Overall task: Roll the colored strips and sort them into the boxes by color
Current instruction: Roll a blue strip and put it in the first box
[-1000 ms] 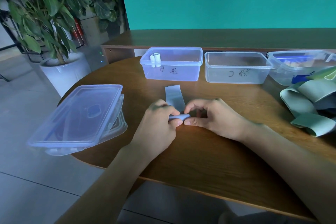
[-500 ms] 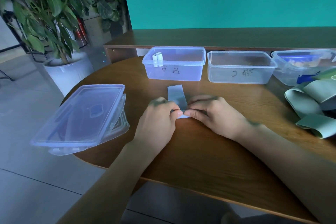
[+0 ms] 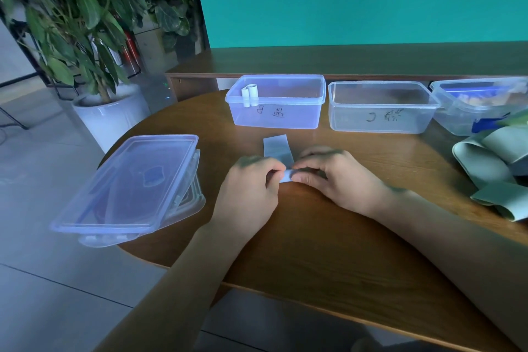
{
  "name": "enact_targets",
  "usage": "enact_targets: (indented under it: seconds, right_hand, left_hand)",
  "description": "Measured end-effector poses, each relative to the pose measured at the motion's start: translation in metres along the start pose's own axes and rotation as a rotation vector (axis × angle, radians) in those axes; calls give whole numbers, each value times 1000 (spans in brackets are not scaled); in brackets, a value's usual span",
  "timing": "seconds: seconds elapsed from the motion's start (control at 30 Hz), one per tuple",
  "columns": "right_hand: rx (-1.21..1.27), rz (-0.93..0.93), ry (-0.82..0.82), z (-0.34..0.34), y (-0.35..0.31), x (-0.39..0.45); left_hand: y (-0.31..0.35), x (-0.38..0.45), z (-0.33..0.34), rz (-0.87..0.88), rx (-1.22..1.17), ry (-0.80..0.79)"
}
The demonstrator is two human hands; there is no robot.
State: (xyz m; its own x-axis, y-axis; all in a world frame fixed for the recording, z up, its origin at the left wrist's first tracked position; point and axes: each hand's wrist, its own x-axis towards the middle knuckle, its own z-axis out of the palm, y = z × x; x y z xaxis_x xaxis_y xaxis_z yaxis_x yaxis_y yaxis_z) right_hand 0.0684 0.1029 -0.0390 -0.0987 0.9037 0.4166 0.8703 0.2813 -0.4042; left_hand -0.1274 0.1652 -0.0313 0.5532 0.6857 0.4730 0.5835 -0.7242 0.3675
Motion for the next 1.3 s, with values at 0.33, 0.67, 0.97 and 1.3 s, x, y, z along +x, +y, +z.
enact_targets:
  seconds: [0.33, 0.67, 0.97, 1.3]
  right_hand:
    - [-21, 7, 22, 3, 1, 3]
    - [-63, 59, 27, 5, 7, 15]
    - [-86, 71, -11, 6, 13, 26]
    - [-110, 102, -41, 8, 21, 39]
  left_hand:
    - [-11, 3, 8, -40, -18, -35]
    - [-10, 12, 7, 32, 23, -32]
    - [-17, 24, 16, 15, 40, -20]
    - [-23, 39, 24, 0, 14, 41]
